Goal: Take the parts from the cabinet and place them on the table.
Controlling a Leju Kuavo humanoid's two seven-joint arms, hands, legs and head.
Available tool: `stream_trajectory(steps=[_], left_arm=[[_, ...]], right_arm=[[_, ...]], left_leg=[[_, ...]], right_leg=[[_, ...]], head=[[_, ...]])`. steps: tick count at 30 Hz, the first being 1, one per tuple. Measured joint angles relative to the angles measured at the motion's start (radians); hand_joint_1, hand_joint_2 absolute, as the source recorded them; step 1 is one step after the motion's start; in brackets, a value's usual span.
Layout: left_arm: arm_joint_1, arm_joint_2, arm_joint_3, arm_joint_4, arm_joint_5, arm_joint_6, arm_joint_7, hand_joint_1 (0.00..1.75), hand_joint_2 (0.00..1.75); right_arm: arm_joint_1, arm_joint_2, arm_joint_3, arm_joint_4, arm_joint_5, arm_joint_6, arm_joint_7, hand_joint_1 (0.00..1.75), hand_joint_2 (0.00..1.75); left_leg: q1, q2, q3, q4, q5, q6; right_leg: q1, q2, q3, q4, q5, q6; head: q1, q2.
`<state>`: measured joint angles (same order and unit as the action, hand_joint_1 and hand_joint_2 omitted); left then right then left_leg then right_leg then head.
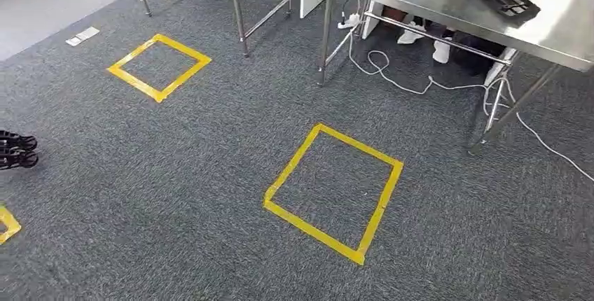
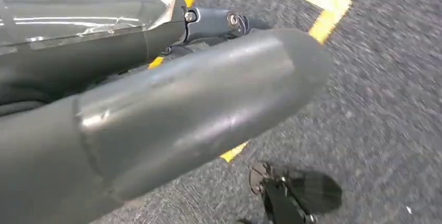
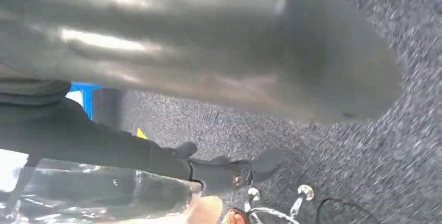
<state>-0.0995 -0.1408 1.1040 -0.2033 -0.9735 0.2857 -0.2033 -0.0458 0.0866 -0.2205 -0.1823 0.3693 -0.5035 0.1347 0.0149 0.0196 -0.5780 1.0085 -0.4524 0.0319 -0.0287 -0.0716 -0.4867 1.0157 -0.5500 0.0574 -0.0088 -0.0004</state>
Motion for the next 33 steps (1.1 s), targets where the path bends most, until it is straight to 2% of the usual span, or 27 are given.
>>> stream_trajectory(steps=[1,3,4,5,6,8,9,10,11,13,14,16,17,18,19,20,21,22,23,24,25,27,29,30,31,32,33], left_arm=[[-0.001,0.000,0.000,0.000,0.000,0.000,0.001,0.00,0.00],[-0.001,0.001,-0.001,0.000,-0.001,0.003,0.002,0.00,0.00],[-0.001,0.001,-0.001,0.000,0.000,0.003,0.002,0.00,0.00],[0.000,0.001,0.000,0.000,0.000,0.003,0.003,0.00,0.00],[0.000,0.001,0.000,0.000,0.000,0.003,0.004,0.00,0.00],[0.000,0.000,0.000,0.000,0.000,0.006,0.006,0.00,0.00],[0.001,-0.002,0.000,0.000,0.001,0.007,0.006,0.00,0.00],[-0.001,-0.003,0.000,0.001,0.003,0.008,0.006,0.00,0.00],[0.000,-0.003,0.000,0.001,0.006,0.009,0.006,0.00,0.00],[0.006,-0.003,0.000,0.001,0.007,0.009,0.006,0.00,0.00],[0.008,-0.003,0.001,0.001,0.008,0.009,0.006,0.00,0.00],[0.009,-0.003,0.000,0.001,0.008,0.010,0.006,0.00,0.00],[0.008,-0.003,0.000,0.001,0.008,0.010,0.007,0.00,0.00],[0.007,-0.003,0.000,0.001,0.008,0.010,0.007,0.00,0.00],[0.007,-0.004,0.000,0.001,0.008,0.011,0.007,0.00,0.00],[0.008,-0.004,0.000,0.001,0.008,0.011,0.007,0.00,0.00],[0.009,-0.004,0.000,0.001,0.008,0.012,0.007,0.00,0.00],[0.010,-0.004,0.001,0.001,0.008,0.014,0.007,0.00,0.00],[0.010,-0.004,0.000,0.001,0.008,0.017,0.007,0.00,0.00],[0.009,-0.005,0.000,0.001,0.008,0.021,0.006,0.00,0.00],[0.005,-0.010,0.000,0.002,0.008,0.027,0.006,0.00,0.00],[0.002,-0.011,0.000,0.001,0.008,0.042,0.003,0.00,0.00],[0.005,-0.011,0.000,0.001,0.008,0.051,0.003,0.00,0.00],[0.007,-0.014,0.000,0.002,0.010,0.051,0.006,0.00,0.00],[0.007,-0.014,0.001,0.002,0.015,0.051,0.006,0.00,0.00],[0.005,-0.014,0.001,0.001,0.019,0.051,0.008,0.00,0.00],[0.004,-0.014,0.001,0.001,0.020,0.051,0.009,0.00,0.00]], right_arm=[[0.002,0.002,0.000,0.000,0.000,0.000,0.002,0.00,0.00],[0.007,0.004,0.000,0.000,0.001,0.001,0.007,0.00,0.00],[0.009,0.004,0.000,0.000,0.001,0.002,0.007,0.00,0.00],[0.010,0.003,0.000,0.000,0.003,0.004,0.007,0.00,0.00],[0.011,0.003,0.000,0.000,0.004,0.005,0.007,0.00,0.00],[0.011,0.001,0.000,0.000,0.009,0.011,0.007,0.00,0.00],[0.011,-0.001,0.000,0.000,0.014,0.015,0.008,0.00,0.00],[0.013,-0.004,0.000,0.001,0.015,0.019,0.009,0.00,0.00],[0.011,-0.003,0.000,0.001,0.018,0.019,0.009,0.00,0.00],[0.002,-0.003,0.000,0.001,0.021,0.019,0.009,0.00,0.00],[0.001,-0.003,0.000,0.001,0.021,0.019,0.010,0.00,0.00],[0.003,-0.003,0.000,0.001,0.025,0.022,0.011,0.00,0.00],[0.006,-0.003,0.001,0.001,0.027,0.025,0.013,0.00,0.00],[0.007,-0.003,0.002,0.001,0.033,0.027,0.015,0.00,0.00],[0.007,-0.005,0.002,0.001,0.037,0.030,0.016,0.00,0.00],[0.006,-0.005,0.003,0.001,0.040,0.034,0.016,0.00,0.00],[0.006,-0.005,0.005,0.001,0.046,0.037,0.016,0.00,0.00],[0.006,-0.004,0.008,0.001,0.051,0.037,0.015,0.00,0.00],[0.006,-0.003,0.011,0.001,0.055,0.037,0.014,0.00,0.00],[0.006,-0.003,0.013,0.001,0.059,0.037,0.013,0.00,0.00],[0.007,-0.005,0.015,0.001,0.061,0.036,0.011,0.00,0.00],[0.004,-0.004,0.021,0.001,0.067,0.036,0.010,0.00,0.00],[-0.006,-0.001,0.028,0.001,0.076,0.035,0.010,0.00,0.00],[-0.006,0.002,0.030,0.001,0.080,0.035,0.013,0.00,0.00],[-0.004,0.002,0.031,0.001,0.084,0.034,0.015,0.00,0.00],[-0.004,0.005,0.033,0.001,0.087,0.034,0.017,0.00,0.00],[-0.003,0.005,0.037,0.001,0.088,0.034,0.019,0.00,0.00]], left_leg=[[-0.001,-0.010,-0.002,0.000,0.002,0.010],[-0.008,-0.033,-0.004,0.000,0.001,0.020],[-0.013,-0.049,-0.004,0.001,0.000,0.023],[-0.017,-0.067,-0.002,0.001,0.000,0.023],[-0.020,-0.084,0.000,0.002,-0.001,0.024],[-0.024,-0.115,0.005,0.002,-0.001,0.023],[-0.023,-0.126,0.003,0.003,-0.002,0.023],[-0.032,-0.138,0.001,0.009,-0.004,0.019],[-0.028,-0.147,-0.002,0.007,-0.005,0.015],[-0.022,-0.167,-0.007,0.003,0.000,0.005],[-0.024,-0.179,-0.010,0.007,-0.002,0.000],[-0.025,-0.074,-0.036,0.071,-0.049,-0.010],[-0.019,-0.048,-0.074,0.146,-0.088,-0.018],[-0.012,-0.036,-0.118,0.229,-0.123,-0.025],[-0.005,-0.031,-0.153,0.290,-0.140,-0.032],[0.003,-0.026,-0.171,0.315,-0.138,-0.037],[0.011,-0.021,-0.166,0.296,-0.115,-0.042],[0.018,-0.014,-0.133,0.230,-0.073,-0.048],[0.024,0.002,-0.084,0.139,-0.030,-0.053],[0.026,0.042,-0.032,0.055,0.000,-0.057],[0.017,0.070,-0.016,0.022,-0.007,-0.059],[0.008,0.040,-0.017,0.023,-0.009,-0.035],[-0.005,0.015,-0.017,0.016,-0.006,-0.014],[0.007,0.005,-0.005,0.001,0.003,0.001],[0.000,-0.004,-0.002,-0.006,0.007,0.009],[-0.001,-0.013,-0.004,-0.006,0.009,0.016],[-0.004,-0.027,-0.006,-0.006,0.008,0.019]], right_leg=[[0.000,0.036,-0.029,0.062,-0.038,-0.013],[0.000,0.061,-0.113,0.226,-0.106,-0.028],[0.005,0.065,-0.149,0.291,-0.120,-0.026],[0.008,0.068,-0.161,0.301,-0.111,-0.020],[0.010,0.070,-0.150,0.262,-0.083,-0.013],[0.013,0.089,-0.083,0.093,0.002,-0.002],[0.013,0.138,-0.057,0.016,0.036,-0.004],[0.017,0.163,-0.057,-0.004,0.046,-0.019],[0.017,0.144,-0.055,-0.007,0.048,-0.027],[0.025,0.127,-0.044,-0.007,0.049,-0.041],[0.010,0.113,-0.038,-0.020,0.056,-0.050],[0.008,0.087,-0.025,-0.030,0.058,-0.063],[0.010,0.073,-0.023,-0.030,0.055,-0.070],[0.012,0.057,-0.020,-0.030,0.053,-0.073],[0.012,0.043,-0.020,-0.030,0.051,-0.075],[0.012,0.030,-0.019,-0.030,0.048,-0.074],[0.010,0.019,-0.017,-0.030,0.046,-0.073],[0.008,0.007,-0.014,-0.030,0.041,-0.067],[0.005,-0.004,-0.012,-0.030,0.036,-0.060],[0.004,-0.015,-0.005,-0.029,0.030,-0.050],[0.016,-0.023,-0.003,-0.026,0.021,-0.040],[0.016,-0.041,0.006,-0.030,0.015,-0.026],[0.019,-0.065,0.030,-0.039,0.015,-0.008],[0.010,-0.054,0.024,-0.028,0.004,-0.004],[0.010,-0.001,0.009,0.008,-0.017,-0.009],[0.009,0.038,-0.032,0.085,-0.052,-0.019],[0.008,0.056,-0.076,0.172,-0.086,-0.026]], head=[[0.003,0.000],[0.005,0.000],[0.006,0.000],[0.005,0.000],[0.006,0.000],[0.006,0.000],[0.006,0.000],[0.005,0.000],[0.005,0.000],[0.006,0.000],[0.004,0.000],[-0.002,0.000],[-0.002,0.000],[-0.002,0.000],[-0.002,0.000],[-0.002,0.000],[-0.002,0.000],[-0.003,0.000],[-0.002,0.000],[-0.002,0.000],[-0.007,0.000],[0.005,0.000],[0.003,0.000],[0.003,0.000],[0.006,0.000],[0.008,0.000],[0.009,0.000]])
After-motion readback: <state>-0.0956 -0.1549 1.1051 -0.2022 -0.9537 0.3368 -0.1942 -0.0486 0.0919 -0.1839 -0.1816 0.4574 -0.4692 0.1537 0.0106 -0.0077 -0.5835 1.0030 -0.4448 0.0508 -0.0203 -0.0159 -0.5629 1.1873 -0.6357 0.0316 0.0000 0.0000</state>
